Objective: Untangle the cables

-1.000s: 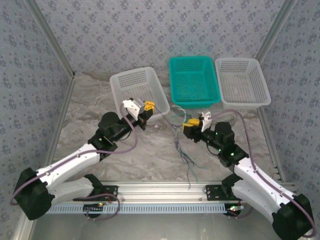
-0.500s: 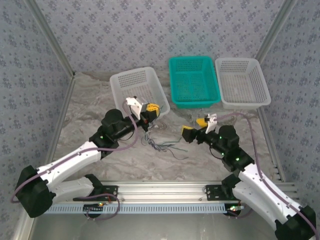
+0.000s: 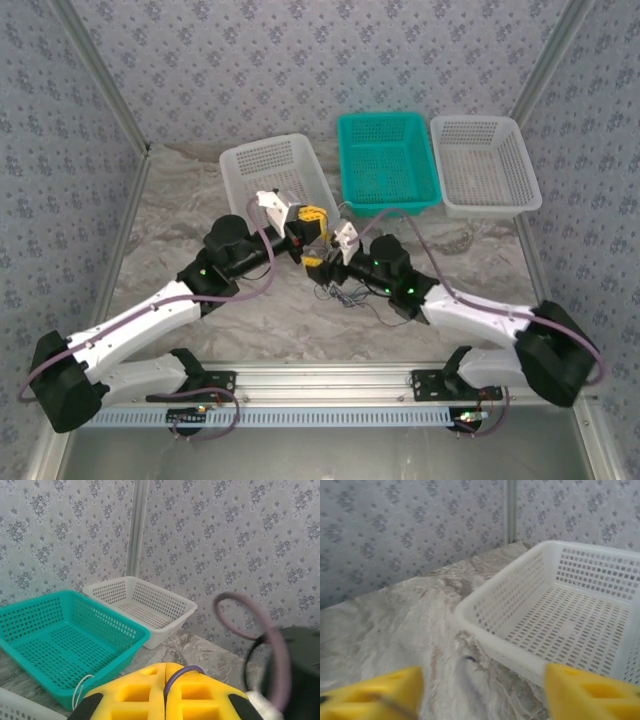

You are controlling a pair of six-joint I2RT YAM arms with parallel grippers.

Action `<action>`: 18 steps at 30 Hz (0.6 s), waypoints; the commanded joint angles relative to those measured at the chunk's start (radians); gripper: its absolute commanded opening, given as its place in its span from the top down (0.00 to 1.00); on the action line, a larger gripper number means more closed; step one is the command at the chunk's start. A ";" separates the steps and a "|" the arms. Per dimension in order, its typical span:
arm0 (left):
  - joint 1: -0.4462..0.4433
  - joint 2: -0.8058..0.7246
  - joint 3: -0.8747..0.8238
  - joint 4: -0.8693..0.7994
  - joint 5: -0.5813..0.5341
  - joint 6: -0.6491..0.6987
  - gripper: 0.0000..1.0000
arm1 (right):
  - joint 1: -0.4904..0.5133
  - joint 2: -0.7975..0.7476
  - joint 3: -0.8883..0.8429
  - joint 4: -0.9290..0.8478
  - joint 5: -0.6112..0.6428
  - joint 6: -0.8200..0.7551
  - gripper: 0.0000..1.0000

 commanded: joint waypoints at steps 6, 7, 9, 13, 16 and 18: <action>-0.008 -0.137 0.178 -0.182 -0.158 0.008 1.00 | -0.029 0.177 -0.030 0.164 0.103 0.020 0.68; -0.008 -0.147 0.204 -0.227 -0.194 0.015 1.00 | -0.031 0.180 -0.044 0.161 0.108 0.029 0.72; -0.001 -0.164 0.247 -0.290 -0.261 0.024 1.00 | -0.044 0.182 -0.061 0.131 0.120 0.049 0.72; 0.049 -0.196 0.302 -0.368 -0.320 0.011 1.00 | -0.067 0.193 -0.100 0.085 0.169 0.091 0.71; 0.090 -0.210 0.344 -0.419 -0.337 0.013 1.00 | -0.101 0.197 -0.135 0.060 0.212 0.145 0.69; 0.110 -0.214 0.375 -0.455 -0.356 0.029 1.00 | -0.120 0.193 -0.149 0.012 0.244 0.180 0.68</action>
